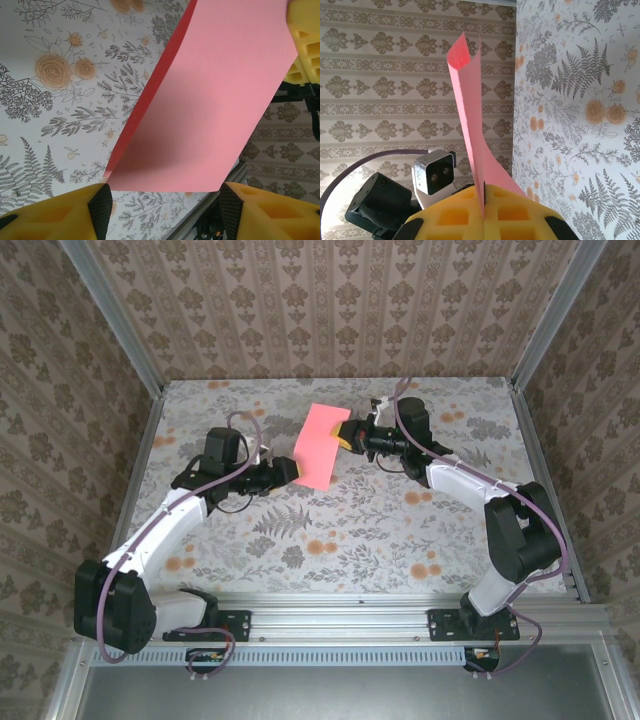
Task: Fold a paper plane with a square sheet of paper (pick it up from the middle)
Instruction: Pick up the square sheet of paper from the center of the table, then place a square sheet of paper at the center of the table.
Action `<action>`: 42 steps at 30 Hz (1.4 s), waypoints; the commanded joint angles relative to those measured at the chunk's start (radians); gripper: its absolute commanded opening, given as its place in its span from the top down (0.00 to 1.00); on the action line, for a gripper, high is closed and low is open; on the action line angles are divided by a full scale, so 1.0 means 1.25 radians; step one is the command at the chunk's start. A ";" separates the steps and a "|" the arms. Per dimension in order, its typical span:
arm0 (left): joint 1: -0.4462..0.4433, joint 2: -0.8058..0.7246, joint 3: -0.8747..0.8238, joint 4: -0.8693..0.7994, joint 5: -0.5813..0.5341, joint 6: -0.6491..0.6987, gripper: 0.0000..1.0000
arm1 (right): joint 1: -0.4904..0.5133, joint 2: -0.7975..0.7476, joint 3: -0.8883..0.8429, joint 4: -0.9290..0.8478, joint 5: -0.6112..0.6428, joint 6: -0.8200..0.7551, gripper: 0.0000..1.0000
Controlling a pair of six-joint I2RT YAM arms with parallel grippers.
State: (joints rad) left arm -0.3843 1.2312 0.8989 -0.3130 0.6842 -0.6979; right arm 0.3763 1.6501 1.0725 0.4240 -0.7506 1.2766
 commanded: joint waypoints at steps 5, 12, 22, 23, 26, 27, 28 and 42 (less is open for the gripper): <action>0.006 0.017 0.031 -0.024 -0.014 0.041 0.37 | -0.007 -0.026 0.011 0.034 -0.027 0.019 0.95; 0.006 0.034 0.032 -0.008 -0.006 0.035 0.35 | -0.007 -0.024 0.010 0.052 -0.029 0.034 0.95; 0.005 0.016 0.057 0.007 0.023 0.011 0.43 | -0.007 -0.016 0.005 0.032 -0.024 0.011 0.95; 0.004 0.014 0.060 0.003 0.024 0.013 0.44 | -0.007 -0.015 0.005 0.032 -0.025 0.011 0.95; 0.004 0.011 0.063 -0.016 0.022 0.022 0.48 | -0.006 -0.010 0.001 0.030 -0.023 0.006 0.95; 0.005 0.010 0.063 -0.021 0.019 0.026 0.48 | -0.007 -0.009 0.000 0.030 -0.023 0.005 0.95; 0.005 0.008 0.063 -0.026 0.017 0.029 0.49 | -0.006 -0.007 0.000 0.030 -0.023 0.004 0.95; 0.004 0.014 0.076 -0.078 -0.013 0.054 0.82 | -0.007 0.027 0.000 0.030 -0.039 -0.005 0.95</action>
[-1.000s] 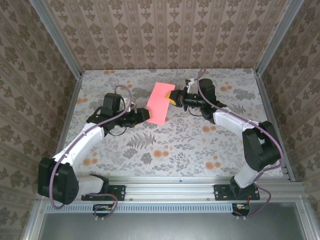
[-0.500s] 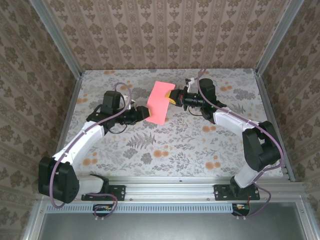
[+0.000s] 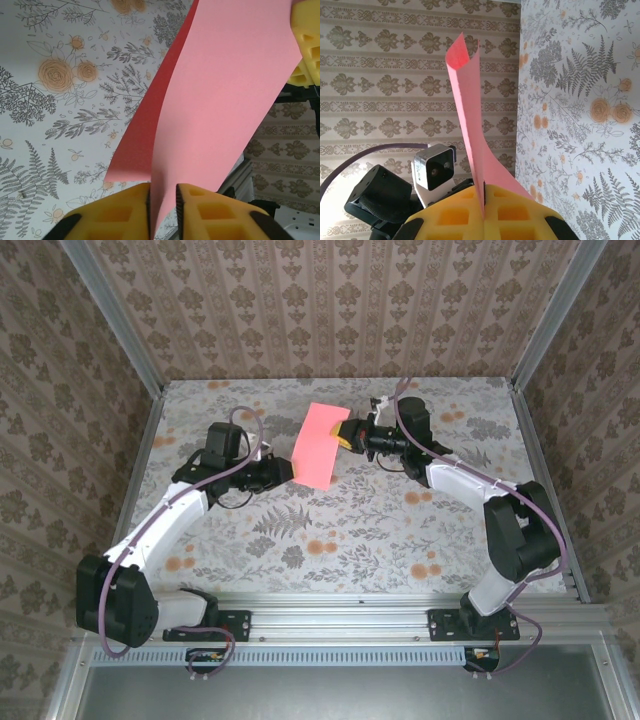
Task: Fold a paper plane with a square sheet of paper (pick it up from the middle)
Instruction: Place a square sheet of paper at the center of the table.
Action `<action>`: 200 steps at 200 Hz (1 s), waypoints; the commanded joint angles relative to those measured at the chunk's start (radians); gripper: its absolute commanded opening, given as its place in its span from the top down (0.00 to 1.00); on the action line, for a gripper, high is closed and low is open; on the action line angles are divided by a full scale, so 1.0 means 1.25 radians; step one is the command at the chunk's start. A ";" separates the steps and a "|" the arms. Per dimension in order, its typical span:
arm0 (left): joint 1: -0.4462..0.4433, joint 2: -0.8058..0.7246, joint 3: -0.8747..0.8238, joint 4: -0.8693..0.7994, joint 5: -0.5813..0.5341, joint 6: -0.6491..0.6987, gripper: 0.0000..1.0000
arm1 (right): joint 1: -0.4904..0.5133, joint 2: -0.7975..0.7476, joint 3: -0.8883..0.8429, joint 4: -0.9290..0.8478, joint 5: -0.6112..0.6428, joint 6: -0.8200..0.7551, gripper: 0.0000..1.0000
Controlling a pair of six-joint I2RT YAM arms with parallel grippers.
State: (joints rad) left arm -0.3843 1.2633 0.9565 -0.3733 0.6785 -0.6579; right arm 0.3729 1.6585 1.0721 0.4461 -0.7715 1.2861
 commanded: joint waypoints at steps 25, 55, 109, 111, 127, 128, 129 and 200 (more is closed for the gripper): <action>-0.005 -0.010 0.031 -0.065 -0.022 0.041 0.87 | 0.000 0.043 0.007 -0.017 -0.026 -0.036 0.95; -0.026 -0.005 0.014 -0.082 -0.061 0.048 0.92 | 0.012 0.074 0.011 -0.045 -0.026 -0.067 0.95; -0.050 0.012 -0.065 -0.062 -0.101 0.037 0.98 | 0.021 0.141 -0.012 -0.053 -0.034 -0.113 0.92; -0.053 0.014 -0.069 -0.060 -0.103 0.036 0.98 | 0.021 0.143 -0.012 -0.058 -0.034 -0.118 0.92; -0.077 0.027 -0.087 -0.042 -0.115 0.027 0.98 | 0.021 0.158 -0.021 -0.082 -0.030 -0.149 0.90; -0.079 0.028 -0.088 -0.041 -0.117 0.027 0.98 | 0.021 0.159 -0.022 -0.082 -0.030 -0.151 0.90; -0.080 0.029 -0.090 -0.040 -0.118 0.027 0.98 | 0.021 0.160 -0.023 -0.083 -0.030 -0.151 0.90; -0.134 0.101 -0.159 0.076 -0.183 -0.061 0.98 | 0.022 0.214 -0.051 -0.181 -0.015 -0.270 0.86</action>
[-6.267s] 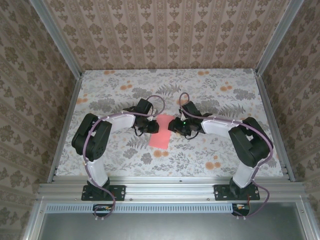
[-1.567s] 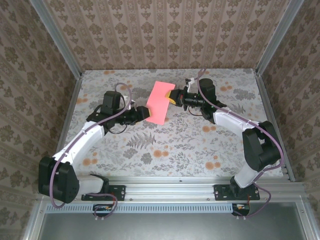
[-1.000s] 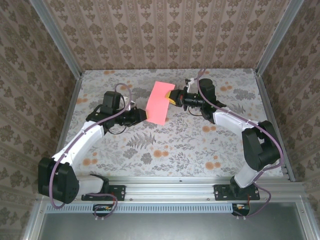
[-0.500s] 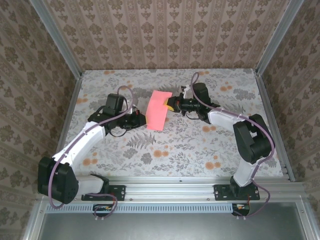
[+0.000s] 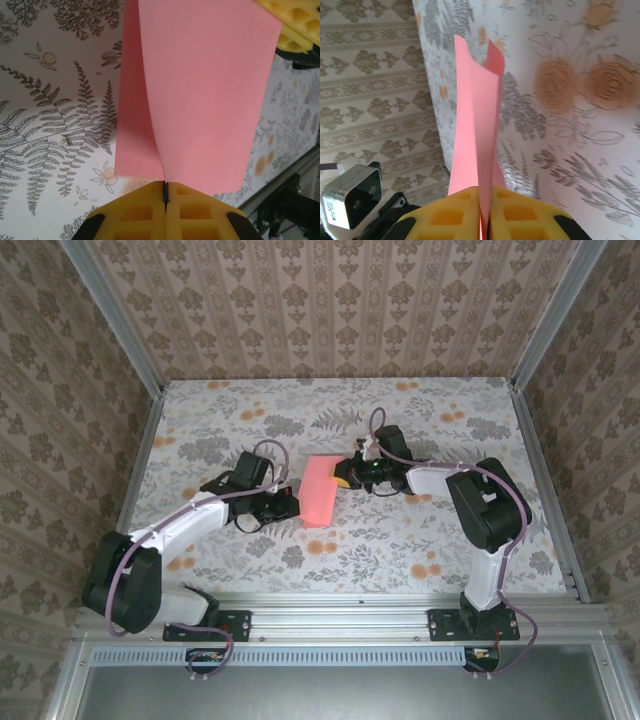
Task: Fold a paper plane with a square sheet of paper (pick it up from the middle)
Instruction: Place a square sheet of paper at the center of the table.
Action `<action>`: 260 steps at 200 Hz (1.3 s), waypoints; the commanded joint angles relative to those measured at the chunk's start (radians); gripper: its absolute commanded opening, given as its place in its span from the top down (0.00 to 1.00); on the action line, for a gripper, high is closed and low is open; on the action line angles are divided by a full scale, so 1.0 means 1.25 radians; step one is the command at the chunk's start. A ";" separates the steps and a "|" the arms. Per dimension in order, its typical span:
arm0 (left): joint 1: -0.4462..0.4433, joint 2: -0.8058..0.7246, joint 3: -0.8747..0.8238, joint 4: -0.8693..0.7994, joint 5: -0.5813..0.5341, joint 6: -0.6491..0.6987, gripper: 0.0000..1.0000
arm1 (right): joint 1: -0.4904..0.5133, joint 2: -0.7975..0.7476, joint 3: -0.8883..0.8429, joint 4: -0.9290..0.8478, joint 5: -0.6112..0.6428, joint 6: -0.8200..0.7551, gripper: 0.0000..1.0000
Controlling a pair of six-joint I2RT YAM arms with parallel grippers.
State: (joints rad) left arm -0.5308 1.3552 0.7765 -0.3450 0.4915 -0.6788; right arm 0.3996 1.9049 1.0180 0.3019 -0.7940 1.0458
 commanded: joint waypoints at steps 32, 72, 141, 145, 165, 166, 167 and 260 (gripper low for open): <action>-0.042 0.067 -0.022 0.090 -0.055 -0.074 0.98 | 0.000 0.019 0.011 -0.179 0.041 -0.162 0.76; -0.086 0.094 -0.023 0.103 -0.102 -0.118 1.00 | 0.005 0.000 0.048 -0.350 0.146 -0.268 0.63; -0.107 0.114 -0.058 0.170 -0.124 -0.184 1.00 | -0.012 -0.115 0.072 -0.566 0.323 -0.369 0.49; -0.108 0.117 -0.057 0.172 -0.122 -0.183 1.00 | -0.014 -0.125 0.069 -0.574 0.331 -0.370 0.49; -0.111 0.126 -0.054 0.176 -0.118 -0.183 1.00 | -0.014 -0.159 0.054 -0.558 0.322 -0.359 0.48; -0.111 0.126 -0.053 0.177 -0.117 -0.183 1.00 | -0.013 -0.160 0.052 -0.555 0.319 -0.357 0.48; -0.111 0.127 -0.053 0.178 -0.117 -0.183 1.00 | -0.013 -0.162 0.050 -0.549 0.311 -0.354 0.49; -0.122 0.172 -0.020 0.179 -0.092 -0.178 1.00 | 0.014 -0.001 0.121 -0.400 0.233 -0.304 0.79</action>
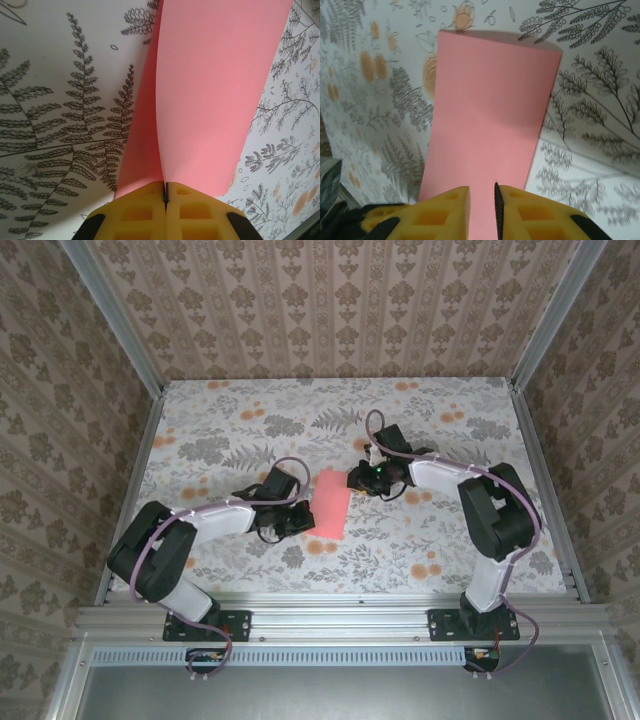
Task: Fold a paper plane with a square sheet of paper (pick it up from the middle)
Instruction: Place a square sheet of paper at the center of the table, then fold the triangle a second time at the center of the table.
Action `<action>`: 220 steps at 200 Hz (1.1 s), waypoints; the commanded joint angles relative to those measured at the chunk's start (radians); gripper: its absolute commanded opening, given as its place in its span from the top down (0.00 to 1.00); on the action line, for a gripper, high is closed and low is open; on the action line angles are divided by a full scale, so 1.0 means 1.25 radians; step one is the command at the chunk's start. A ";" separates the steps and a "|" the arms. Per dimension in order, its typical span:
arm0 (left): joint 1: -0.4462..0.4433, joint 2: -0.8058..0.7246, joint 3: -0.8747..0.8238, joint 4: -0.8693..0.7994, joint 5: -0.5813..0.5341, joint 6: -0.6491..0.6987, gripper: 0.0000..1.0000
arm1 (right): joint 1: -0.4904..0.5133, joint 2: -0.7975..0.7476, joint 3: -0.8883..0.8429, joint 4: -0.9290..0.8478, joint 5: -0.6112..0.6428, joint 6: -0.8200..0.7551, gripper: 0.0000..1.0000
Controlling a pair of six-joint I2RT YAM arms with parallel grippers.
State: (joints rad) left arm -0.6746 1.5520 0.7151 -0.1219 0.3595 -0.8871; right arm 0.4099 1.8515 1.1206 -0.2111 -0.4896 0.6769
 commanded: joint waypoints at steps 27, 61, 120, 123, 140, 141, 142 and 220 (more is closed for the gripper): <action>-0.010 0.022 0.056 -0.017 0.015 -0.001 1.00 | 0.009 0.089 0.054 0.009 -0.021 -0.026 0.81; -0.011 0.039 0.083 -0.031 0.024 0.009 1.00 | 0.010 0.117 0.064 -0.027 -0.003 -0.056 0.82; -0.021 0.088 0.143 -0.043 0.042 0.022 1.00 | 0.012 0.141 0.076 -0.064 0.017 -0.090 0.82; -0.021 0.092 0.147 -0.045 0.042 0.022 1.00 | 0.011 0.140 0.076 -0.065 0.017 -0.092 0.82; -0.023 0.105 0.164 -0.049 0.047 0.026 1.00 | 0.011 0.142 0.079 -0.065 0.017 -0.095 0.82; -0.023 0.105 0.165 -0.049 0.047 0.026 1.00 | 0.011 0.142 0.079 -0.065 0.017 -0.095 0.83; -0.024 0.106 0.167 -0.050 0.047 0.026 1.00 | 0.011 0.141 0.079 -0.065 0.017 -0.095 0.82; -0.031 0.168 0.241 -0.053 0.056 0.041 1.00 | 0.012 0.141 0.074 -0.057 0.003 -0.117 0.84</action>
State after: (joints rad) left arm -0.7021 1.7325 0.9691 -0.1658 0.4126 -0.8711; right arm 0.4171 2.0045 1.2114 -0.2504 -0.4973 0.5617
